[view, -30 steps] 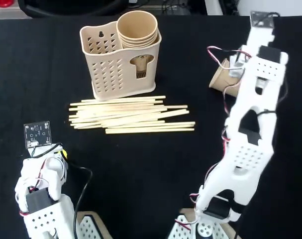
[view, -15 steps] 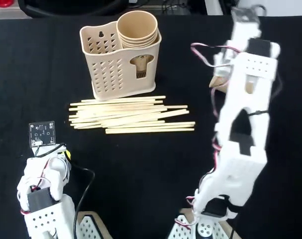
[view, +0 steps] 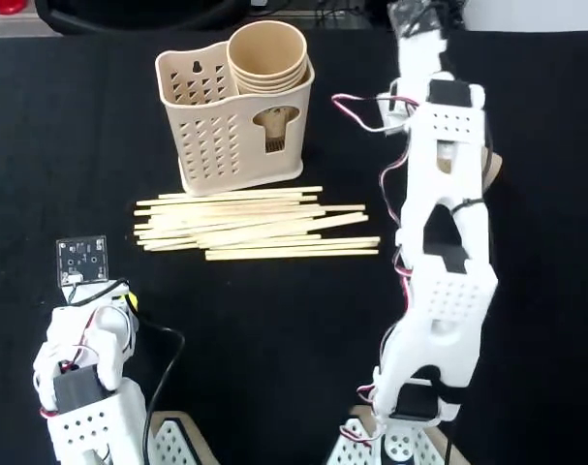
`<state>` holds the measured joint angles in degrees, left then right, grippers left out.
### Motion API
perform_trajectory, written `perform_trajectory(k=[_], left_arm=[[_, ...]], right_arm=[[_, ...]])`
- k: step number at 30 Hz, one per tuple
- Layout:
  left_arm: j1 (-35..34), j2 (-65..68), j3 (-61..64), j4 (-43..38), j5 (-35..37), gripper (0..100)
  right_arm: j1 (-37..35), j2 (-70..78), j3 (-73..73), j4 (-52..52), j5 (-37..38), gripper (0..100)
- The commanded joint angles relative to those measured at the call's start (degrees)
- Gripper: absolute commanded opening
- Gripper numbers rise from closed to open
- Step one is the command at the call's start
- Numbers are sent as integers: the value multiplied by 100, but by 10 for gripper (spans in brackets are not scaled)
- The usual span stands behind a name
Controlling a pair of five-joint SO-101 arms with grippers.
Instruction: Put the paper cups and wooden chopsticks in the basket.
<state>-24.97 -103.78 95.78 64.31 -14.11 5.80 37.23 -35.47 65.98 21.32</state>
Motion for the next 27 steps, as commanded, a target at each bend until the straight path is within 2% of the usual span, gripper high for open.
perform_trajectory(k=[1,10,19,27], left_arm=[[57,-18,-119,-35,44,184],[57,-18,-119,-35,44,184],[57,-18,-119,-35,44,184],[66,-18,-119,-35,44,183]], right_arm=[[237,-57,-110,431,158,127],[993,-66,-75,1275,422,127],[1319,-92,-110,2400,765,126],[2488,-857,-57,2725,1371,126]])
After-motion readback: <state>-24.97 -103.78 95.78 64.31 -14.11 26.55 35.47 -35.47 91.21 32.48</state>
